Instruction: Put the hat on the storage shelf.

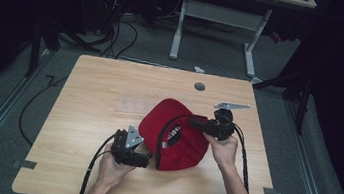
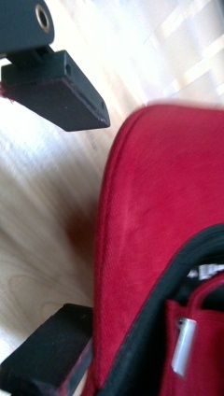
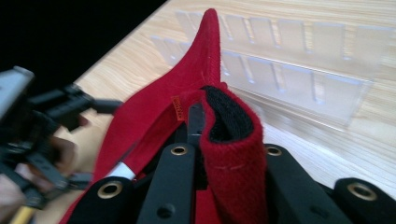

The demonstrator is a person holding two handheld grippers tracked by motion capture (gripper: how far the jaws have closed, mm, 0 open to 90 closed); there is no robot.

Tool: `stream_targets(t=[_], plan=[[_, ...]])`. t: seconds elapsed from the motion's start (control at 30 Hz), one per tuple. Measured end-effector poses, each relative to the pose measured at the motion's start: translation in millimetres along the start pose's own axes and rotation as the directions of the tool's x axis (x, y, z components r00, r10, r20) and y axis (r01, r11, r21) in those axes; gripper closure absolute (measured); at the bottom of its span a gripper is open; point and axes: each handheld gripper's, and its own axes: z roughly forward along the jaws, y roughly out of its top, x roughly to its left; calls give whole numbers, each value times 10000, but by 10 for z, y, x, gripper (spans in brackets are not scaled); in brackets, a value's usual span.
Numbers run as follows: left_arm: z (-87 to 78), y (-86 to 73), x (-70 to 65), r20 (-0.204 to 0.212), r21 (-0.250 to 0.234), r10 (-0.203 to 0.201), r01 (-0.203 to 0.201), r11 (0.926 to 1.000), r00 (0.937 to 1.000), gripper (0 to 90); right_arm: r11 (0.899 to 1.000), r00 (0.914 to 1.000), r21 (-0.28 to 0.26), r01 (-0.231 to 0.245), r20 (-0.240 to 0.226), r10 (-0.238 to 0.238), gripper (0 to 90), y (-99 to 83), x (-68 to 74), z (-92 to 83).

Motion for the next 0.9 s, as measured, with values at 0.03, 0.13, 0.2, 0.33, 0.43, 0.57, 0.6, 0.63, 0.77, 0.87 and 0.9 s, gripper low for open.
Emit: stream_targets(t=[0.03,0.13,0.2,0.33,0.43,0.57,0.6,0.63,0.77,0.87,0.9], plan=[[0,0,0,0,0,0,0,10000,10000,64,10000,10000,13,12,14,-12,826,-1,3,-7],[-34,28,0,143,-66,18,-17,10000,9999,56,9999,10000,114,32,56,-33,826,-1,16,-15],[-67,42,-14,265,-43,157,-156,9999,9995,56,9988,9998,476,140,166,-148,825,-11,37,8],[-113,58,-2,308,7,278,-278,9996,9991,51,9958,9990,870,273,324,-302,825,-37,60,43],[-134,58,-6,406,38,407,-409,9992,9983,47,9940,9990,1057,274,333,-311,824,-55,73,56],[-135,48,-29,481,74,582,-587,9983,9971,63,9909,9998,1337,175,60,-185,824,-94,84,97],[-132,49,-40,539,118,633,-640,9979,9965,63,9909,9998,1337,175,60,-185,824,-94,84,97],[-129,53,-62,531,152,818,-827,9965,9952,64,9888,9994,1465,299,113,-319,823,-111,110,134],[-142,60,-64,508,175,895,-905,9957,9947,102,9881,9999,1529,134,86,-149,823,-125,109,148],[-162,73,-50,368,278,1024,-1034,9942,9941,146,9872,9999,1584,158,-50,-152,822,-132,141,146],[-162,73,-50,368,278,1024,-1034,9942,9941,168,9872,9999,1584,158,-50,-152,822,-132,141,146]])
